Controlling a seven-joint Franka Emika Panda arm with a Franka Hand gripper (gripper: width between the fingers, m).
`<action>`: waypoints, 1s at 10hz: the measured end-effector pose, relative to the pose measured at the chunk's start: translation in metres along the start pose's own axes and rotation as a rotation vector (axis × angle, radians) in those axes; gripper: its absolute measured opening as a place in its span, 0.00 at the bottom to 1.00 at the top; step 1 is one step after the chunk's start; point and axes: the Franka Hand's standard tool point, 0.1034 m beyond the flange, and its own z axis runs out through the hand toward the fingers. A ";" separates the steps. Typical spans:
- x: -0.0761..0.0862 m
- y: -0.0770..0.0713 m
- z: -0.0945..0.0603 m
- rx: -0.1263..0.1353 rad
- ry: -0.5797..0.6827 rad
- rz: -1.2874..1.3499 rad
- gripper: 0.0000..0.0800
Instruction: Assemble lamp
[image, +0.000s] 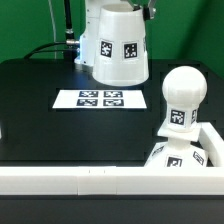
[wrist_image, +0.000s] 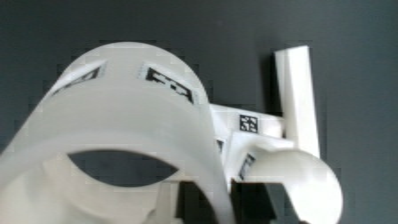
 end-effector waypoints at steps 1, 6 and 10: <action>-0.001 0.000 0.001 0.000 -0.002 0.000 0.06; 0.001 -0.014 -0.009 0.013 0.011 -0.003 0.06; 0.023 -0.065 -0.039 0.028 0.025 0.033 0.06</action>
Offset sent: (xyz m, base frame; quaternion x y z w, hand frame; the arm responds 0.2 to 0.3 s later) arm 0.0000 0.0000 0.0000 0.0000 0.0000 0.0000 1.0000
